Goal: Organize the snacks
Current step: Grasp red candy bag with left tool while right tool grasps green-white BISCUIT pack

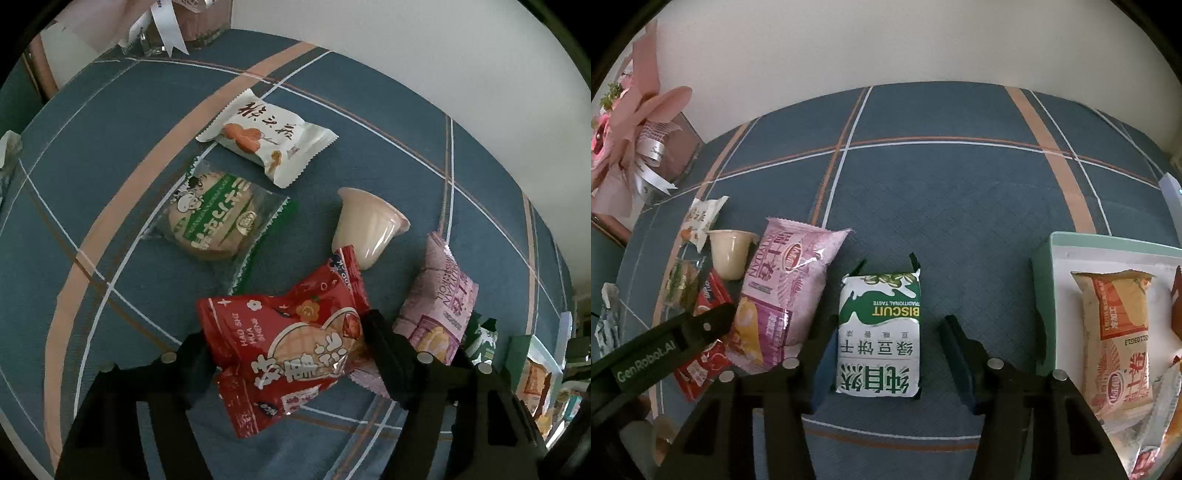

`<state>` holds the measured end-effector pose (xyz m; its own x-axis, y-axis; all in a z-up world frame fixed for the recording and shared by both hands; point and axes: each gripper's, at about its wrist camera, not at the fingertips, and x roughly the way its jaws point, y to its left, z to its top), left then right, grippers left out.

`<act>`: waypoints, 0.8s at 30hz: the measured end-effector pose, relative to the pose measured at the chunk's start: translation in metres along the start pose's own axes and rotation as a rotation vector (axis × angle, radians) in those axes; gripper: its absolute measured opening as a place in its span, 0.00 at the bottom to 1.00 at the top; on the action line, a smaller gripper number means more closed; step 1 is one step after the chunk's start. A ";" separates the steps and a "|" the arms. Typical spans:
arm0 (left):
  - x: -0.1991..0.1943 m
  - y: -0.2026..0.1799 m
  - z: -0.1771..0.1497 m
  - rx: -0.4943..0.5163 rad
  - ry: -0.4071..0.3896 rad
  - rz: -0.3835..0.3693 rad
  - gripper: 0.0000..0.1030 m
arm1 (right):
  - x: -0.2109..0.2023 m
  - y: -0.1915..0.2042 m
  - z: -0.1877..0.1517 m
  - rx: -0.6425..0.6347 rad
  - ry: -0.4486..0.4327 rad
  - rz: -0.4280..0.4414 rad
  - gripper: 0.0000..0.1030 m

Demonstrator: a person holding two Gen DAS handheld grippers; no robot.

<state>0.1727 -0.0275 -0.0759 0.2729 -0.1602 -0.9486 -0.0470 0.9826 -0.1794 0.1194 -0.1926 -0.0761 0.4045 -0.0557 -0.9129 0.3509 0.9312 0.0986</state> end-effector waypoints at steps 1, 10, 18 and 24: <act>0.000 -0.001 -0.001 0.001 -0.001 0.002 0.71 | 0.001 0.000 0.000 -0.001 0.000 -0.004 0.51; -0.008 0.008 0.000 -0.024 -0.011 -0.008 0.61 | -0.003 0.000 0.000 0.001 0.001 -0.014 0.41; -0.039 0.012 -0.002 -0.029 -0.062 -0.012 0.58 | -0.027 -0.011 -0.001 0.022 -0.008 0.000 0.41; -0.069 0.010 -0.004 -0.027 -0.108 -0.042 0.57 | -0.058 -0.017 -0.001 0.037 -0.042 0.011 0.32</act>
<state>0.1496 -0.0066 -0.0136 0.3769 -0.1884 -0.9069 -0.0591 0.9722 -0.2265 0.0890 -0.2044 -0.0250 0.4435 -0.0616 -0.8941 0.3766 0.9181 0.1235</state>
